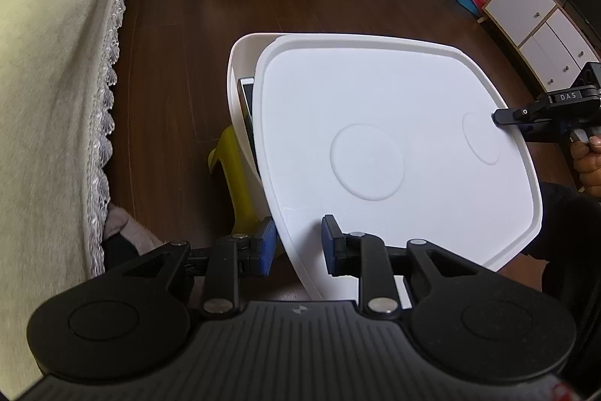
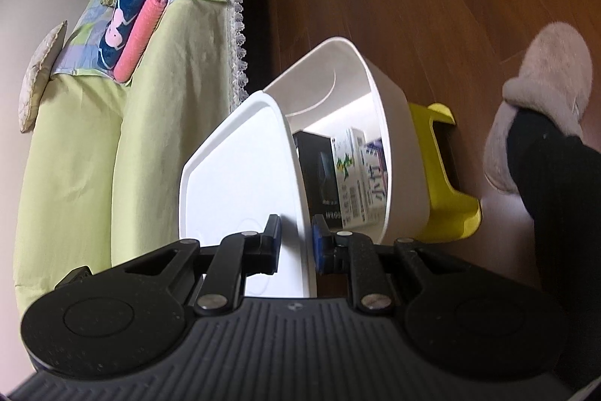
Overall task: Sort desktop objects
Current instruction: 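Lower the white lid onto the bin rim with both grippers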
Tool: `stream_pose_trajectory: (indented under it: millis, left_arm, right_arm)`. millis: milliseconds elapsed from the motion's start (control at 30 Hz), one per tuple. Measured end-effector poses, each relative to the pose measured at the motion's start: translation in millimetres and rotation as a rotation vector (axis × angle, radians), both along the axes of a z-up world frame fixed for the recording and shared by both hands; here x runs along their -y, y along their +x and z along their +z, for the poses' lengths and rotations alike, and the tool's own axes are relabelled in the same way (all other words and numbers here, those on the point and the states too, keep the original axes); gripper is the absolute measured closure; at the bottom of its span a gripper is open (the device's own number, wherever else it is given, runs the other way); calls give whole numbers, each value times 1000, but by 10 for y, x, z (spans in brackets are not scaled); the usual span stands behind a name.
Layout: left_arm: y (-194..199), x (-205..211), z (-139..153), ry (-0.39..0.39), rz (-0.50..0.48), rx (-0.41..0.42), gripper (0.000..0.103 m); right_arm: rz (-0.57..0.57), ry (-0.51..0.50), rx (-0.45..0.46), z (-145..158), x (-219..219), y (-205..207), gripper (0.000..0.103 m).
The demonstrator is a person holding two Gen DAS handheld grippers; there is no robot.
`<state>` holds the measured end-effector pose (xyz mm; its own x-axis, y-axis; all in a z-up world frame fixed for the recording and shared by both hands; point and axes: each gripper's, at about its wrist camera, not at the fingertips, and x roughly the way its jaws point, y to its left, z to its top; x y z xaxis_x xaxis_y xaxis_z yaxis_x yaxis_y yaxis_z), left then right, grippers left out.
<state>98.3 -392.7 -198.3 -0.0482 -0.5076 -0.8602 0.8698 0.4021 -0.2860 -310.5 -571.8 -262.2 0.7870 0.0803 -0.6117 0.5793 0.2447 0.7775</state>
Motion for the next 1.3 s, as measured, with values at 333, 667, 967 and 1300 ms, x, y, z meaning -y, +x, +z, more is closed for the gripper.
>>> stream_pose_trajectory:
  millis: [333, 667, 967, 1300]
  left_arm:
    - [202, 286, -110, 8, -10, -5, 73]
    - [446, 512, -257, 24, -1, -20, 73]
    - [598, 697, -419, 37, 3, -27, 73]
    - [624, 751, -436, 36, 6, -12, 73]
  right_arm:
    - [-14, -2, -19, -137, 284, 152, 86]
    - [-11, -3, -32, -284, 557, 393, 86]
    - [-19, -5, -59, -412, 756, 551, 85]
    - [-33, 3, -79, -552, 837, 613, 85]
